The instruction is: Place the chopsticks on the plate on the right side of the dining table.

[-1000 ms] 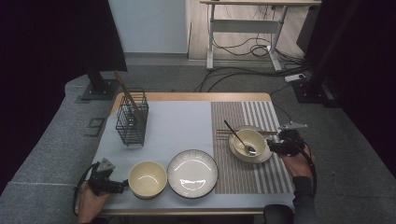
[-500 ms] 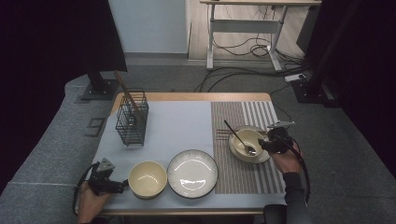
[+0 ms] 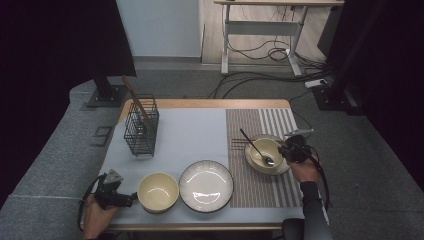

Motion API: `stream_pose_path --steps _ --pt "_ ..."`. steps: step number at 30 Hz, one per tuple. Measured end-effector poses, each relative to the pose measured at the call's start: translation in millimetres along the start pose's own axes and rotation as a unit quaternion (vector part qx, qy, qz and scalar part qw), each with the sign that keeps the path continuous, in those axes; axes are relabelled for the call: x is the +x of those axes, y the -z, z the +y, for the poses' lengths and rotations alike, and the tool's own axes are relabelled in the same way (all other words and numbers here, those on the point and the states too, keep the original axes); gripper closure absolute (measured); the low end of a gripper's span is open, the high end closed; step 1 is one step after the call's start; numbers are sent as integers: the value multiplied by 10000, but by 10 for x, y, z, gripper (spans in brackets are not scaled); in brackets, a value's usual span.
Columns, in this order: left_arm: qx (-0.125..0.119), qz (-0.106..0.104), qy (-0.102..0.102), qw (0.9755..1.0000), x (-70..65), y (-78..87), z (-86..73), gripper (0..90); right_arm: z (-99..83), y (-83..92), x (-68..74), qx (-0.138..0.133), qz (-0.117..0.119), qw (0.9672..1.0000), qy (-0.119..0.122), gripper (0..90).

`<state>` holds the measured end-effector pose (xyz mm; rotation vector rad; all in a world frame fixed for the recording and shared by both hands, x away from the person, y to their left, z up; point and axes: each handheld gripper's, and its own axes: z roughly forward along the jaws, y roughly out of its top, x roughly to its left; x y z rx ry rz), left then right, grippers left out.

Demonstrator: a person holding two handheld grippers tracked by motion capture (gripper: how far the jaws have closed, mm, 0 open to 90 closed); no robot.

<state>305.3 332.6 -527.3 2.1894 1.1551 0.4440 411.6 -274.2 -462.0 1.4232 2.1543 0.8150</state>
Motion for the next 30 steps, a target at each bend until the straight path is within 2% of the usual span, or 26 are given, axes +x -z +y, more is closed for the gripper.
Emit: stream_pose_path --steps 3,12,30 --pt "0 2 -2 10000 0 0 0 0 5 -3 4 14 -50 10000 19 823" --pt "-2 3 -4 10000 -1 0 -1 0 -12 16 -48 25 -162 9998 -125 833" --pt "-3 7 -8 10000 -2 1 -1 0 -87 72 -271 36 -514 9980 -365 832"
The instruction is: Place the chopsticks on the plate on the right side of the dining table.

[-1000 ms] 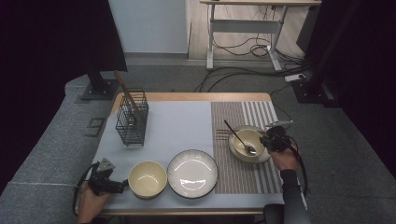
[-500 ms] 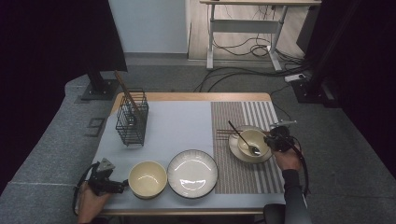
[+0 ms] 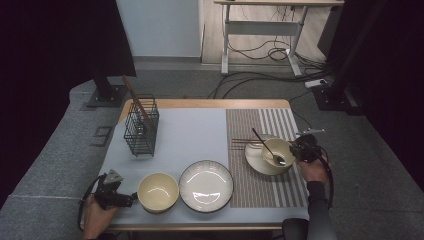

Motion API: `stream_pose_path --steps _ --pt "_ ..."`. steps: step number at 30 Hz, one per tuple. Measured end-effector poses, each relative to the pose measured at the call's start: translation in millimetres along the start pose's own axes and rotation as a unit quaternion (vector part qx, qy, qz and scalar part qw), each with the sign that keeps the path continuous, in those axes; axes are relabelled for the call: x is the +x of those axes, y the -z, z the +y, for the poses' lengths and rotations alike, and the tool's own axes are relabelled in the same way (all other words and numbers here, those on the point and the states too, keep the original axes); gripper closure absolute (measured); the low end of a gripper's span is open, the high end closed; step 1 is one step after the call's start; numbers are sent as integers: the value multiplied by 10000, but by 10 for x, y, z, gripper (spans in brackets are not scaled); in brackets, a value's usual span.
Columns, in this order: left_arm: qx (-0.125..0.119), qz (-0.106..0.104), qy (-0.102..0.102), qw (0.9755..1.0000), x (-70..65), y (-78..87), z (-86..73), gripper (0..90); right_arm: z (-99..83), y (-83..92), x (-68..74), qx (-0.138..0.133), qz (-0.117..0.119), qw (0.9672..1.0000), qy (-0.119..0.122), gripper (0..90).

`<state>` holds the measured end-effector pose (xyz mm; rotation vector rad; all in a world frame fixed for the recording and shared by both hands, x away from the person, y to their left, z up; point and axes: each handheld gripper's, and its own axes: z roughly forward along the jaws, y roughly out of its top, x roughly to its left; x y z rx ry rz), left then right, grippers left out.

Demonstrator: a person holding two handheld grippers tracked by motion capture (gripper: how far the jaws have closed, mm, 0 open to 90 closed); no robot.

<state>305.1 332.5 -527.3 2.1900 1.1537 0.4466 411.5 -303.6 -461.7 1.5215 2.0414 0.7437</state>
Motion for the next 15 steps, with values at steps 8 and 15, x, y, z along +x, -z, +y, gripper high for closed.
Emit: stream_pose_path --steps 8,15 --pt "2 3 -4 10000 0 0 0 0 28 -35 -33 -32 -75 10000 -38 832" --pt "1 2 -1 10000 0 0 0 0 55 -58 -51 -51 -115 9999 -57 832"
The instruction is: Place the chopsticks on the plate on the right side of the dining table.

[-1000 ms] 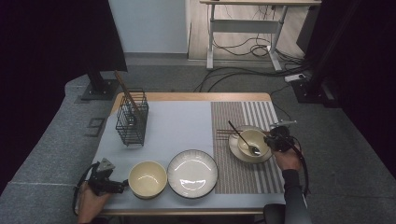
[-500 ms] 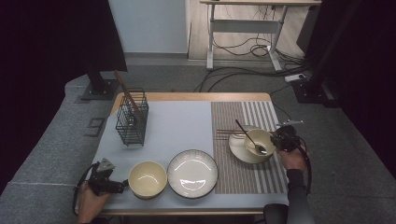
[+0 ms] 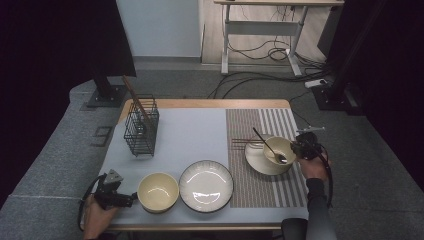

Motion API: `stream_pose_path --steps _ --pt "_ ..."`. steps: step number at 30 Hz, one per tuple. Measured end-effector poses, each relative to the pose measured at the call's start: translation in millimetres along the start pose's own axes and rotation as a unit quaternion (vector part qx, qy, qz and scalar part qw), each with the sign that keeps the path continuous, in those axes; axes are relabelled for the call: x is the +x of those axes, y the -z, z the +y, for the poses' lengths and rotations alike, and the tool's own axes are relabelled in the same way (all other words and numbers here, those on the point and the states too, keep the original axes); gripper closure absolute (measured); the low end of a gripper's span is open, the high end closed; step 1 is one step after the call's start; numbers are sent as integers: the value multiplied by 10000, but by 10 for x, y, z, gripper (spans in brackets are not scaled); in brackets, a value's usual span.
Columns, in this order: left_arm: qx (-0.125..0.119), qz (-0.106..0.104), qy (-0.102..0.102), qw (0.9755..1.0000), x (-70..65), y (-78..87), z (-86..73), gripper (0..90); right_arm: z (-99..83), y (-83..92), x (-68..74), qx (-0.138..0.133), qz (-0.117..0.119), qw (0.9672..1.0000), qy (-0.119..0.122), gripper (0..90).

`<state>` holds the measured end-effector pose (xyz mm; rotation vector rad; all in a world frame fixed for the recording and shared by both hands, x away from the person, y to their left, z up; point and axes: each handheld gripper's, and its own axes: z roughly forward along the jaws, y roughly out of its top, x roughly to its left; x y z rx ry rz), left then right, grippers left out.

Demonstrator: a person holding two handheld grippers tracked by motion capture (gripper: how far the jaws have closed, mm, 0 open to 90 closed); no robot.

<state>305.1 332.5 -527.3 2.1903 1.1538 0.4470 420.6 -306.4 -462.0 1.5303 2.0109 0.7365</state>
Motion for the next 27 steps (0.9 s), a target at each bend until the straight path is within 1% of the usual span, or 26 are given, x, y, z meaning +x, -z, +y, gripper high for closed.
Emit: stream_pose_path --steps 14,24,27 --pt "0 -2 7 10000 1 -1 0 0 47 -55 -20 -37 18 10000 -69 831" --pt "2 -3 8 10000 1 -1 1 0 71 -85 -13 -45 97 9999 -128 833" --pt "0 -3 9 10000 1 -1 1 0 82 -92 2 -53 153 9998 -140 835"
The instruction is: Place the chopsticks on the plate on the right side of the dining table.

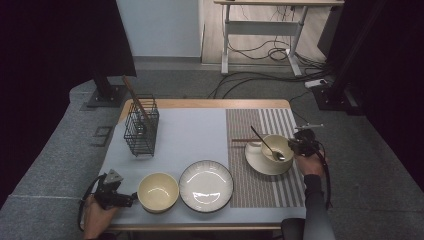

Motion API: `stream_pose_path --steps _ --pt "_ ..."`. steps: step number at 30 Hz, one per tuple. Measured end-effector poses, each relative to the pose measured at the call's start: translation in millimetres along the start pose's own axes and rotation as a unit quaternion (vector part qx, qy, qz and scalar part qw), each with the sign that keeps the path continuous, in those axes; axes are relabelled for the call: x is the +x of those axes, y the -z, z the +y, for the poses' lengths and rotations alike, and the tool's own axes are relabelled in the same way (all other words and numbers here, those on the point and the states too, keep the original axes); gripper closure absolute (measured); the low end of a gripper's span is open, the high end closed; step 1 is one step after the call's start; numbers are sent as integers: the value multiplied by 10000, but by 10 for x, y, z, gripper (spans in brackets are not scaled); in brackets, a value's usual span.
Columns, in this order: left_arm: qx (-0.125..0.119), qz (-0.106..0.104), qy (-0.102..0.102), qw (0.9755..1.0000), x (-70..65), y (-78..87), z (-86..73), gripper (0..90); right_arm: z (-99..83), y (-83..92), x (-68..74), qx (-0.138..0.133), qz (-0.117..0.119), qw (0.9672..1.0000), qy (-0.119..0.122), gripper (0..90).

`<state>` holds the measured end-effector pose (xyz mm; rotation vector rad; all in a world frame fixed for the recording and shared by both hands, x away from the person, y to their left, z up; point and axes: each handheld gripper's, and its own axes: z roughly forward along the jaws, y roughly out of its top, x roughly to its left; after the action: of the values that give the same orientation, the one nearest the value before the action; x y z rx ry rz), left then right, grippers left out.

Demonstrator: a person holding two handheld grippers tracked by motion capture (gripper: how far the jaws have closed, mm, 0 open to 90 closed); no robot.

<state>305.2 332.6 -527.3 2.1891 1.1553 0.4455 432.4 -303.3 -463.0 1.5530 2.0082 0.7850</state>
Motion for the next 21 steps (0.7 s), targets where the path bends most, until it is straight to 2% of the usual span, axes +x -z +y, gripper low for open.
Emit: stream_pose_path --steps 21 --pt "1 2 -2 10000 0 0 0 0 78 -43 163 29 130 9998 142 837"
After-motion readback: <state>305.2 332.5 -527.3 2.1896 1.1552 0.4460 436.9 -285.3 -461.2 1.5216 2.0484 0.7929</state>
